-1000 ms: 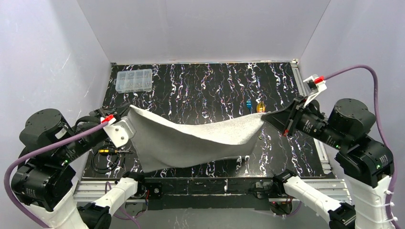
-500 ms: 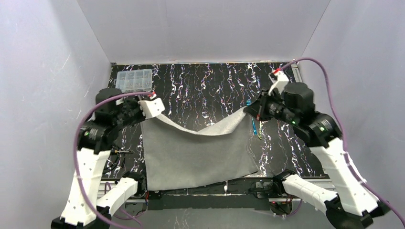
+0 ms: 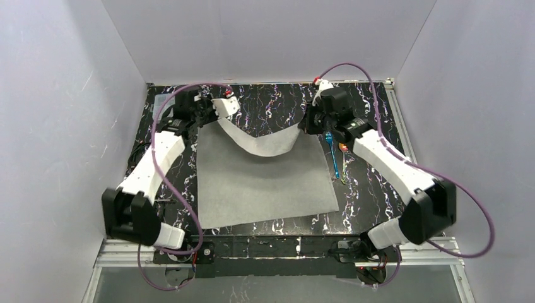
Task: Fold the napkin into a case and place the utensils inside
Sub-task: Flatten out the crumpled napkin at the center of the board.
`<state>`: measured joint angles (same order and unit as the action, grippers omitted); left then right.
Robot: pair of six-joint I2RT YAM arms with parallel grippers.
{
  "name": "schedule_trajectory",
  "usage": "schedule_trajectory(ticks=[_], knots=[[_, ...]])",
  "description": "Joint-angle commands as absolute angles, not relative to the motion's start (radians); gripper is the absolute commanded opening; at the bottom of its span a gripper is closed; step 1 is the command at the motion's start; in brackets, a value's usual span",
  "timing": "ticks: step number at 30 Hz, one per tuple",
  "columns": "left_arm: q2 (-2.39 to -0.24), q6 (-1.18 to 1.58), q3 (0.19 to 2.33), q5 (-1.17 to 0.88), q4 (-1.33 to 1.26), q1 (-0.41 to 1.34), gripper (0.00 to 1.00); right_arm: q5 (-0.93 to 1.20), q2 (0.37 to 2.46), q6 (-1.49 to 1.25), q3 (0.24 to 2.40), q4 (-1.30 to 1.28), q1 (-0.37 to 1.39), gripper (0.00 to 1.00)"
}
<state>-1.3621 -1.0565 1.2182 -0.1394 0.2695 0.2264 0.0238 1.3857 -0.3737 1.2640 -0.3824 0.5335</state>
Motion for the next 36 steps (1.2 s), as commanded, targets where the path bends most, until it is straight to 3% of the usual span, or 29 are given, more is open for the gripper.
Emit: schedule_trajectory(ticks=[1, 11, 17, 18, 21, 23, 24, 30, 36], knots=[[-1.502, -1.101, 1.287, -0.102, 0.105, 0.225, 0.00, -0.012, 1.514, -0.333, 1.317, -0.198, 0.485, 0.01], [-1.870, -1.141, 1.448, -0.024, -0.056, 0.213, 0.00, 0.075, 1.867, -0.389, 1.487, -0.122, 0.386, 0.01], [-2.066, -1.137, 1.645, 0.067, -0.043, 0.200, 0.02, 0.113, 2.020, -0.455, 1.615, -0.096, 0.316, 0.33], [-2.094, -1.127, 1.678, 0.076, -0.031, 0.198, 0.06, 0.125, 2.047, -0.475, 1.638, -0.092, 0.298, 0.38], [-2.149, -1.096, 1.770, 0.106, -0.005, 0.196, 0.39, 0.161, 2.109, -0.520, 1.713, -0.098, 0.260, 0.72], [-2.152, -1.083, 1.779, 0.117, -0.007, 0.194, 0.51, 0.143, 2.123, -0.508, 1.747, -0.117, 0.258, 0.93], [-2.147, -1.080, 1.774, 0.120, -0.008, 0.195, 0.56, 0.137, 2.123, -0.492, 1.756, -0.126, 0.258, 0.98], [-2.073, -1.078, 1.699, 0.160, -0.015, 0.187, 0.98, 0.016, 2.047, -0.427, 1.692, -0.168, 0.259, 0.99], [-2.019, -1.025, 1.695, 0.188, 0.038, 0.168, 0.99, -0.021, 1.934, -0.393, 1.581, -0.124, 0.279, 0.95]])
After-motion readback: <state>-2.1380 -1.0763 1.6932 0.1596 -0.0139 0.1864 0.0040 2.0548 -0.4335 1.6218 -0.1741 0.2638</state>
